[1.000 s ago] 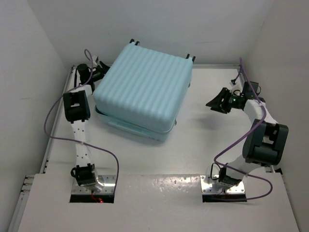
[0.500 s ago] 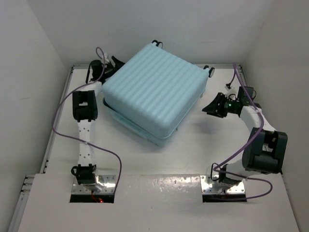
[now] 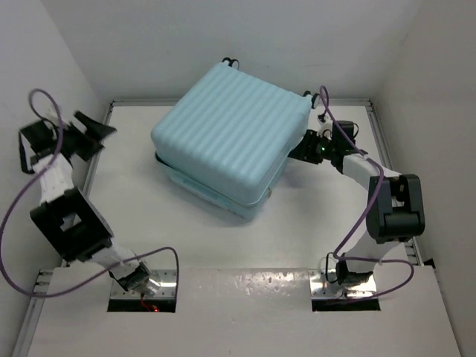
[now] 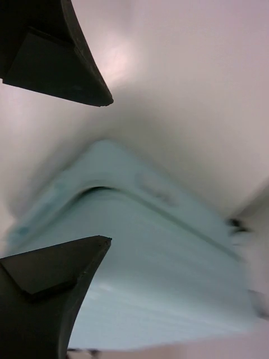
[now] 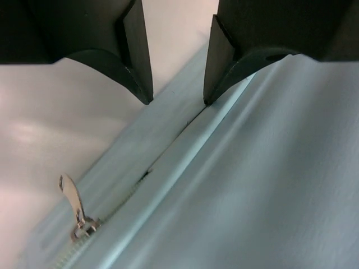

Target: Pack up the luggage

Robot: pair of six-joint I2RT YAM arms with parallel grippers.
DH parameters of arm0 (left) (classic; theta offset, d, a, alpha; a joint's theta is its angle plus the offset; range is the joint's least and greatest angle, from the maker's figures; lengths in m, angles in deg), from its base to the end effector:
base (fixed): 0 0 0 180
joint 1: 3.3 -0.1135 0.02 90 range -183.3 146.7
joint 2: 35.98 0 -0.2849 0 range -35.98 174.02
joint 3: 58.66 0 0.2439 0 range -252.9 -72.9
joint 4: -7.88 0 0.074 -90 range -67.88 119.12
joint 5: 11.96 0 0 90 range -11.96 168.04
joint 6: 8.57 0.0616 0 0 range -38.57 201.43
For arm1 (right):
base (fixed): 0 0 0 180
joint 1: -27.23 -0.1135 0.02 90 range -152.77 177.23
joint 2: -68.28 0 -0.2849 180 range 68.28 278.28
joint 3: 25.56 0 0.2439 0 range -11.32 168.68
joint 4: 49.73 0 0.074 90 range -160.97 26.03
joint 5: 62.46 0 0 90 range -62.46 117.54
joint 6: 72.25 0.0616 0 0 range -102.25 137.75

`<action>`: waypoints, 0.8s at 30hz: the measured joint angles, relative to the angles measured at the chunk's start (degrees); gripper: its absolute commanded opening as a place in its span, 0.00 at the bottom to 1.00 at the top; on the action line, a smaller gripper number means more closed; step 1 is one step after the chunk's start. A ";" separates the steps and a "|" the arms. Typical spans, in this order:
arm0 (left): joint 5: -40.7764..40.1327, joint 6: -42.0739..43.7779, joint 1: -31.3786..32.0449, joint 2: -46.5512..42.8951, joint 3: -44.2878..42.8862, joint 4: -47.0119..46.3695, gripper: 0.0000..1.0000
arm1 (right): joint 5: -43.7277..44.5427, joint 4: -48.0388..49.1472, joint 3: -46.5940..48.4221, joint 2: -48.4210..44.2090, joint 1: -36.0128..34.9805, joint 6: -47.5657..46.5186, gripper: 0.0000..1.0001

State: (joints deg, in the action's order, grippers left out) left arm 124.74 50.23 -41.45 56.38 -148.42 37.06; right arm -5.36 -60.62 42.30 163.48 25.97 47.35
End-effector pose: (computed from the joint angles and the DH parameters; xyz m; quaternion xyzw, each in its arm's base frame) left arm 0.3220 0.1959 0.3259 -0.2978 0.7694 -0.3186 0.4668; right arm 0.3604 0.0414 0.2074 0.0914 0.8669 0.3570 0.3358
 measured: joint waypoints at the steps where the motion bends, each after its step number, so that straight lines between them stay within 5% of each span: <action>1: 0.68 2.43 1.07 -4.48 6.29 2.08 1.00 | 1.16 0.52 1.20 1.01 -0.46 0.11 0.43; 6: 1.64 8.17 12.41 -14.78 26.75 13.31 1.00 | 2.43 2.60 2.60 0.98 -1.88 0.44 0.45; 13: 1.51 -1.66 21.88 -21.94 37.94 6.47 0.53 | -3.45 0.44 1.22 -9.20 1.88 -1.20 0.46; 19: -2.29 -11.54 31.34 -17.99 39.12 -3.06 0.67 | -5.03 -3.04 0.20 -14.36 10.64 -3.32 0.46; 24: -9.46 -22.32 38.75 -16.63 42.25 -13.27 0.61 | -6.16 -6.84 -1.36 -15.61 14.53 -4.28 0.46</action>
State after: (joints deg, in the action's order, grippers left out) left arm 115.27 27.92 -2.70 39.75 -106.18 23.79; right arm -11.53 -67.46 40.95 147.87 40.51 43.07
